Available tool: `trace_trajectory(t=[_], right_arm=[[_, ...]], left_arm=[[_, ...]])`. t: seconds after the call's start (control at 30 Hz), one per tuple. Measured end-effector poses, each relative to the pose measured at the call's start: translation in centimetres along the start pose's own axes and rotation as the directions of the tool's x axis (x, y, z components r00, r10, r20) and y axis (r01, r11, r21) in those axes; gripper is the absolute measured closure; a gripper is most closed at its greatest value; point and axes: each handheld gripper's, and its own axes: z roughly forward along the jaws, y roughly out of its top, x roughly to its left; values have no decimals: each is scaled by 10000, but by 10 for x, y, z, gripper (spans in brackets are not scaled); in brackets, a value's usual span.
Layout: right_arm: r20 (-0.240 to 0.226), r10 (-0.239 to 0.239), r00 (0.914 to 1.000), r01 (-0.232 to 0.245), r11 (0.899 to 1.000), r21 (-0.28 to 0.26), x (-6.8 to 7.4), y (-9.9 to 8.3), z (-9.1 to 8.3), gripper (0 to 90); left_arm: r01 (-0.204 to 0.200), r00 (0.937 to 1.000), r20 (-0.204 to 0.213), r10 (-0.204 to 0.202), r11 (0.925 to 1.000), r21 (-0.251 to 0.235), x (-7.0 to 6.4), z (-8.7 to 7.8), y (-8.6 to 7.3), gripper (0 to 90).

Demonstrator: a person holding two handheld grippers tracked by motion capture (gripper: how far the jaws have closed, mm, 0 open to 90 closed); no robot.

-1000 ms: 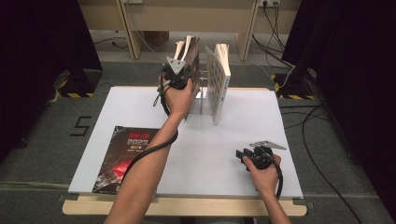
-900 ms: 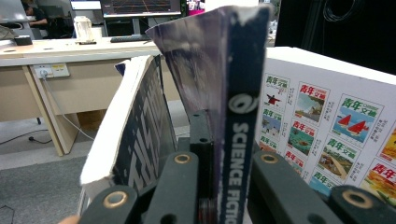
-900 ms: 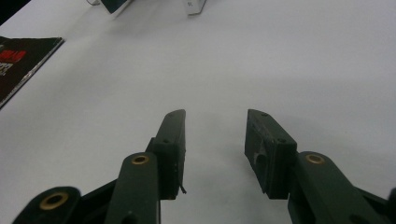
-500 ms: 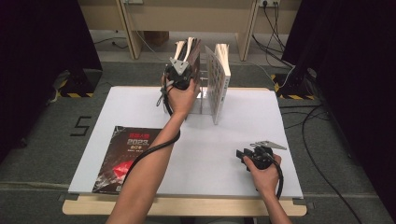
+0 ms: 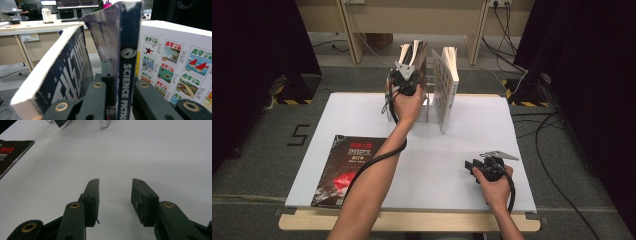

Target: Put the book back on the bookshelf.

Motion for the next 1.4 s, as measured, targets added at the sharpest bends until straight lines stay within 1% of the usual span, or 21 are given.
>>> trace_trajectory(t=[0.1, 0.17, 0.37, 0.5, 0.57, 0.9, 0.97, 1.0, 1.2, 1.3, 1.4], right_arm=[[-11, 40, 10000, -40, 10000, -33, 0, 0, 0, 587], [-2, -17, 10000, 17, 10000, -10, -1, 0, 0, 587], [1, 14, 10000, -14, 10000, 13, -1, 0, 0, 588], [-28, -2, 10000, 2, 10000, 1, -1, 0, 0, 588], [-12, 10, 10000, -10, 10000, -19, -1, 0, 0, 588], [-54, -19, 10000, 19, 10000, 72, 0, -1, 1, 587], [-58, -18, 10000, 18, 10000, 93, 0, -1, 1, 587], [-61, -26, 10000, 26, 10000, 92, 0, -1, 1, 587], [-89, -31, 10000, 32, 9999, 128, 0, -2, 2, 585], [-85, -19, 10000, 21, 9998, 182, 0, -2, 2, 584], [-71, -16, 10000, 18, 9998, 179, 1, -2, 3, 583]], left_arm=[[26, 10000, -37, -26, 10000, -15, -1, 1, -1, 838], [9, 10000, -87, -10, 10000, -25, -1, 1, -1, 838], [-3, 9999, -125, 2, 10000, -35, -4, 4, -7, 837], [-132, 9997, -225, 134, 9999, 84, -4, 6, -11, 837], [-86, 9996, -256, 88, 9999, 86, -3, 7, -13, 837], [-123, 9992, -383, 125, 9999, 35, -4, 6, -15, 834], [-114, 9992, -385, 116, 9999, 53, -3, 6, -15, 833], [-26, 9994, -359, 29, 10000, 73, -2, 5, -15, 833], [108, 9991, -423, -97, 9996, 248, 1, 3, -16, 826], [9, 9992, -395, 4, 9995, 324, 2, 1, -17, 822], [47, 9992, -386, -33, 9994, 354, 4, 0, -17, 814]])
